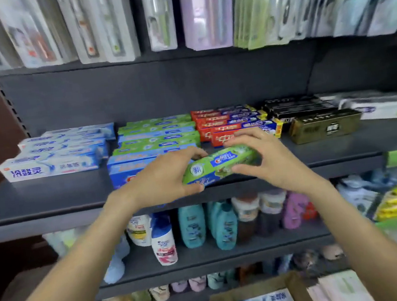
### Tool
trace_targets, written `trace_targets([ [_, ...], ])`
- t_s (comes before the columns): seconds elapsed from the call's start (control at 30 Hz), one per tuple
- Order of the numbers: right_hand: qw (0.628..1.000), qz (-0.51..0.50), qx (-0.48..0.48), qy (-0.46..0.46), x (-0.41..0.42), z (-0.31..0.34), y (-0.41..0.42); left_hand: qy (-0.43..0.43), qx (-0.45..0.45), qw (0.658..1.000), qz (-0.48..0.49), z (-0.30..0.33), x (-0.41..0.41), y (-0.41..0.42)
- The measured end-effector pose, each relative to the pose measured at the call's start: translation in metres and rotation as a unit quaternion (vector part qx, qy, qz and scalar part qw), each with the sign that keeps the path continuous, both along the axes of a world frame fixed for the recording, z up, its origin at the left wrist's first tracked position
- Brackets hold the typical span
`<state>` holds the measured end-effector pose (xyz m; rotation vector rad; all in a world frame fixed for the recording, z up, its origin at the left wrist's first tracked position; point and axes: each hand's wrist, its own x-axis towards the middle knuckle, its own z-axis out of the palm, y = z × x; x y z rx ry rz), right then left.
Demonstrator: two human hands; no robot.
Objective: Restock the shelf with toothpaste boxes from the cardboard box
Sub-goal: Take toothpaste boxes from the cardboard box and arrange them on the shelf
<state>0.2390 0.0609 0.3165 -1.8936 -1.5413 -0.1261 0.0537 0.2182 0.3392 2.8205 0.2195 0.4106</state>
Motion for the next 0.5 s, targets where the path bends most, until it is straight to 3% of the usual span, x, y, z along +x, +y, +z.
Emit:
trace_targets([
  [0.13, 0.998, -0.034, -0.023, -0.054, 0.053, -0.004, -0.046, -0.04, 0.146, 0.988, 0.043, -0.005, 0.059, -0.045],
  [0.17, 0.998, -0.038, -0.025, -0.045, 0.063, -0.006, -0.053, -0.075, 0.144, 0.985, 0.059, -0.007, 0.067, -0.048],
  [0.3, 0.999, -0.013, -0.016, 0.033, 0.086, -0.023, -0.061, -0.26, -0.02, 0.956, 0.131, -0.03, 0.061, -0.032],
  [0.37, 0.999, -0.005, -0.012, 0.042, 0.088, -0.03, -0.06, -0.262, 0.001, 0.943, 0.203, -0.046, 0.043, -0.01],
  [0.5, 0.999, 0.023, -0.017, 0.029, 0.071, -0.032, -0.043, -0.15, 0.106, 0.922, 0.341, -0.067, -0.002, 0.035],
])
